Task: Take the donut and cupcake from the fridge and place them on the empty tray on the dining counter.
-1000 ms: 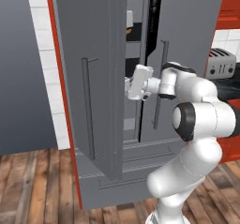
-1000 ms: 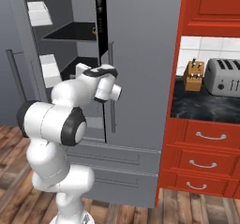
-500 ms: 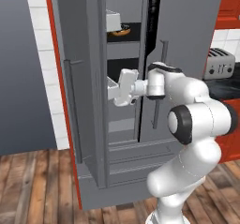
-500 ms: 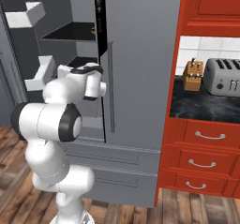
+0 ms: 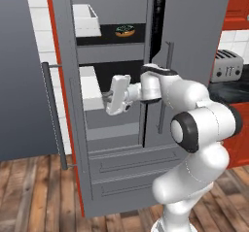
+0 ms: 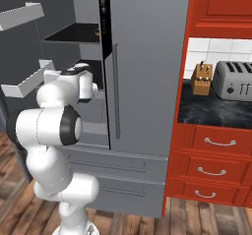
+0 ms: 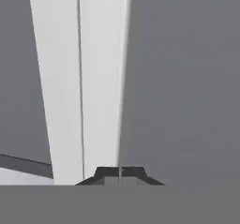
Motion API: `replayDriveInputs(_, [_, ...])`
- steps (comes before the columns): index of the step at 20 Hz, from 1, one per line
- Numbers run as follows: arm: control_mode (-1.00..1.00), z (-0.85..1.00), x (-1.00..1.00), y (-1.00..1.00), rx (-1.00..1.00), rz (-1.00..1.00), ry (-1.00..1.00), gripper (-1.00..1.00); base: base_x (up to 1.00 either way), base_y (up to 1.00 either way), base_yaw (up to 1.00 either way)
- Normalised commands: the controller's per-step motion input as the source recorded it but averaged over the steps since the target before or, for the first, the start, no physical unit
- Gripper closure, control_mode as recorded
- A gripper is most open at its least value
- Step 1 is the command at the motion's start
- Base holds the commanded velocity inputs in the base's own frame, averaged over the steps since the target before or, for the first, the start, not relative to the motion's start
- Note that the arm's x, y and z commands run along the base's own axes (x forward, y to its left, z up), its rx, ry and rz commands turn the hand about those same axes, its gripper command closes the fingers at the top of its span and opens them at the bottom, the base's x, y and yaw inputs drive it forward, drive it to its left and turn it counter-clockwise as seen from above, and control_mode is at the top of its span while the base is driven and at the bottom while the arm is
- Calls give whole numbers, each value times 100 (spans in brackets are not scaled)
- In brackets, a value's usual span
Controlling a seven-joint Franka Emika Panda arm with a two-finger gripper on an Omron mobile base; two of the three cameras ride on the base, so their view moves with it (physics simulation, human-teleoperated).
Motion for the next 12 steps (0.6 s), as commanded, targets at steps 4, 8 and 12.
replayDriveInputs(4, [-100, 90, -34, -96, -9, 0, -16, 100, 0, 0, 0])
replayDriveInputs(8, [-100, 17, -23, -100, -38, 0, -28, 100, 0, 0, 0])
replayDriveInputs(12, [-100, -57, -30, -100, -59, -5, -51, 100, 0, 0, 0])
